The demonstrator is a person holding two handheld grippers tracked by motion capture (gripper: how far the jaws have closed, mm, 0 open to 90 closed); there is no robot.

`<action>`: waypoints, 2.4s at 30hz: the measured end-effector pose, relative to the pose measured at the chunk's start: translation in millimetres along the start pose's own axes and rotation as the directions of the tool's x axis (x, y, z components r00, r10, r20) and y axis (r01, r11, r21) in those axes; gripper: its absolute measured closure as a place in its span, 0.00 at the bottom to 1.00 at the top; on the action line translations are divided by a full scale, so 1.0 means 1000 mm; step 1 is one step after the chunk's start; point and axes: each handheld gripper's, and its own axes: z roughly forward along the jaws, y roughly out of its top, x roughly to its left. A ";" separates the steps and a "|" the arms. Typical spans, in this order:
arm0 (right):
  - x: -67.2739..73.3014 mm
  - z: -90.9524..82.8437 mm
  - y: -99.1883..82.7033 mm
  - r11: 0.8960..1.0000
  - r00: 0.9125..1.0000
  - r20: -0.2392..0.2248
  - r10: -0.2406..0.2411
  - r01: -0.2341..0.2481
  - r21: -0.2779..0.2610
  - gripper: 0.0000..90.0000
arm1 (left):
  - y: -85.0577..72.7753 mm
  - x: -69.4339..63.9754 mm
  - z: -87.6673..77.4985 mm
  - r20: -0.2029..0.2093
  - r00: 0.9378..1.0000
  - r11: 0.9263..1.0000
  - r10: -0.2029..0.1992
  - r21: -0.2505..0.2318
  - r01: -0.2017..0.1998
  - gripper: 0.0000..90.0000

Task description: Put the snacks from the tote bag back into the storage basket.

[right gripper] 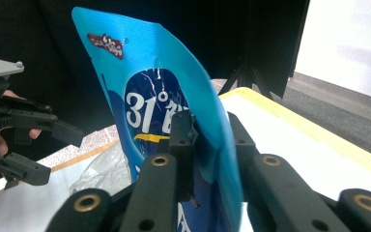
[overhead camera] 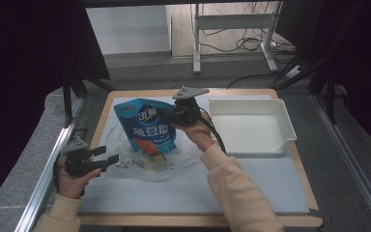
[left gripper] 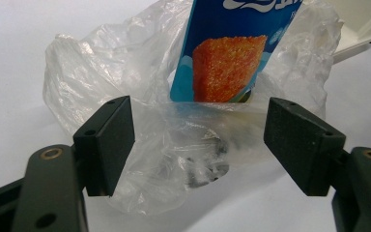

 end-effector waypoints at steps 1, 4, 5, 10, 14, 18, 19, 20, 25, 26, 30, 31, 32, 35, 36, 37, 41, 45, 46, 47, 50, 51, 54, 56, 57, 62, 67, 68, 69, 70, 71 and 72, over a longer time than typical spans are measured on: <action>-0.001 0.000 0.000 1.000 1.000 -0.010 -0.001 0.001 -0.002 0.91 | 0.000 0.000 0.000 0.000 1.000 1.000 0.000 -0.001 0.000 0.30; -0.003 0.001 -0.001 1.000 1.000 -0.024 -0.002 0.002 -0.006 0.93 | -0.001 0.000 0.000 -0.001 1.000 1.000 -0.002 0.001 0.002 0.30; -0.005 0.001 -0.001 1.000 0.999 -0.038 -0.005 0.005 -0.011 0.95 | -0.002 0.000 0.002 -0.002 1.000 1.000 -0.006 0.007 0.006 0.30; -0.006 0.002 -0.001 1.000 0.998 -0.057 -0.007 0.006 -0.019 0.96 | -0.002 0.001 0.004 0.000 1.000 1.000 -0.005 0.016 0.005 0.30; -0.006 0.002 -0.003 0.999 0.998 -0.067 0.017 -0.019 -0.033 0.96 | -0.002 0.001 0.003 -0.001 1.000 1.000 -0.012 0.015 0.012 0.30; -0.005 0.003 -0.004 0.998 0.997 -0.070 0.031 -0.034 -0.046 0.96 | -0.003 0.002 0.002 0.008 1.000 1.000 -0.019 0.009 0.019 0.30; -0.004 0.003 -0.004 0.998 0.997 -0.070 0.040 -0.043 -0.047 0.96 | -0.003 0.002 0.002 0.010 1.000 1.000 -0.019 0.008 0.019 0.30; -0.004 0.004 -0.003 0.998 0.997 -0.069 0.046 -0.049 -0.049 0.96 | -0.003 0.002 0.002 0.011 1.000 1.000 -0.018 0.006 0.018 0.30; 0.000 0.007 -0.001 0.996 0.996 -0.071 0.059 -0.064 -0.062 0.97 | -0.003 0.004 0.002 0.018 1.000 1.000 -0.016 0.003 0.016 0.30; 0.000 0.007 -0.001 0.996 0.996 -0.071 0.059 -0.064 -0.062 0.97 | -0.003 0.004 0.002 0.018 1.000 1.000 -0.016 0.003 0.016 0.30; 0.003 0.008 0.002 0.995 0.995 -0.077 0.064 -0.069 -0.067 0.97 | -0.001 0.005 0.002 0.021 1.000 1.000 -0.016 -0.002 0.016 0.30; 0.005 0.008 0.003 0.995 0.995 -0.079 0.063 -0.069 -0.073 0.97 | 0.000 0.006 0.002 0.020 1.000 1.000 -0.015 -0.003 0.015 0.30; 0.006 0.009 0.003 0.994 0.995 -0.081 0.066 -0.072 -0.078 0.97 | 0.000 0.006 0.001 0.021 1.000 1.000 -0.017 -0.004 0.017 0.30; 0.009 0.010 0.005 0.994 0.994 -0.091 0.068 -0.075 -0.084 0.97 | 0.002 0.006 0.001 0.019 1.000 1.000 -0.017 -0.009 0.017 0.30; 0.010 0.010 0.006 0.994 0.994 -0.091 0.068 -0.076 -0.085 0.97 | 0.003 0.006 0.001 0.019 1.000 1.000 -0.016 -0.012 0.017 0.30; 0.012 0.010 0.008 0.993 0.994 -0.093 0.064 -0.072 -0.089 0.97 | 0.005 0.005 0.001 0.019 1.000 1.000 -0.015 -0.014 0.015 0.30; 0.014 0.008 0.012 0.992 0.994 -0.090 0.065 -0.074 -0.105 0.97 | 0.006 0.005 0.001 0.021 1.000 1.000 -0.013 -0.016 0.014 0.30; 0.016 0.003 0.016 0.991 0.994 -0.087 0.061 -0.071 -0.118 0.97 | 0.005 0.006 0.000 0.020 1.000 1.000 -0.013 -0.017 0.014 0.30; 0.016 0.003 0.016 0.991 0.994 -0.087 0.061 -0.071 -0.118 0.97 | 0.005 0.006 0.000 0.020 1.000 1.000 -0.013 -0.017 0.014 0.30; 0.017 0.001 0.019 0.989 0.995 -0.085 0.059 -0.070 -0.129 0.97 | 0.005 0.005 -0.001 0.019 1.000 1.000 -0.009 -0.018 0.009 0.30; 0.019 -0.002 0.021 0.988 0.995 -0.084 0.057 -0.068 -0.136 0.97 | 0.005 0.005 -0.002 0.017 1.000 1.000 -0.009 -0.019 0.009 0.30; 0.021 -0.005 0.025 0.988 0.995 -0.083 0.050 -0.062 -0.139 0.97 | 0.005 0.004 -0.003 0.016 1.000 1.000 -0.008 -0.022 0.009 0.30; 0.023 -0.008 0.028 0.986 0.995 -0.086 0.051 -0.064 -0.152 0.97 | 0.005 0.004 -0.003 0.016 1.000 1.000 -0.010 -0.024 0.010 0.30; 0.024 -0.013 0.032 0.984 0.995 -0.089 0.052 -0.066 -0.165 0.97 | 0.005 0.004 -0.004 0.016 1.000 1.000 -0.012 -0.021 0.012 0.30; 0.025 -0.019 0.036 0.983 0.995 -0.093 0.043 -0.058 -0.174 0.97 | 0.005 0.004 -0.004 0.015 1.000 1.000 -0.012 -0.021 0.012 0.30; 0.025 -0.030 0.044 0.979 0.994 -0.103 0.038 -0.058 -0.196 0.98 | 0.004 0.004 -0.003 0.015 1.000 1.000 -0.011 -0.019 0.011 0.30; 0.024 -0.044 0.050 0.976 0.995 -0.098 0.024 -0.045 -0.212 0.98 | 0.005 0.005 -0.002 0.017 1.000 1.000 -0.010 -0.012 0.010 0.31; 0.024 -0.044 0.050 0.976 0.995 -0.098 0.024 -0.045 -0.212 0.98 | 0.005 0.005 -0.002 0.017 1.000 1.000 -0.010 -0.012 0.010 0.31; 0.023 -0.048 0.051 0.976 0.996 -0.091 0.019 -0.038 -0.212 0.98 | 0.005 0.005 -0.002 0.017 1.000 1.000 -0.011 -0.012 0.011 0.31; 0.022 -0.049 0.051 0.977 0.996 -0.088 0.018 -0.036 -0.212 0.98 | 0.004 0.005 -0.002 0.016 1.000 1.000 -0.012 -0.012 0.012 0.31; 0.022 -0.049 0.051 0.977 0.996 -0.088 0.018 -0.036 -0.212 0.98 | 0.004 0.005 -0.002 0.016 1.000 1.000 -0.014 -0.012 0.014 0.31; 0.021 -0.051 0.052 0.976 0.996 -0.086 0.018 -0.036 -0.214 0.98 | 0.004 0.005 -0.002 0.016 1.000 1.000 -0.015 -0.012 0.015 0.31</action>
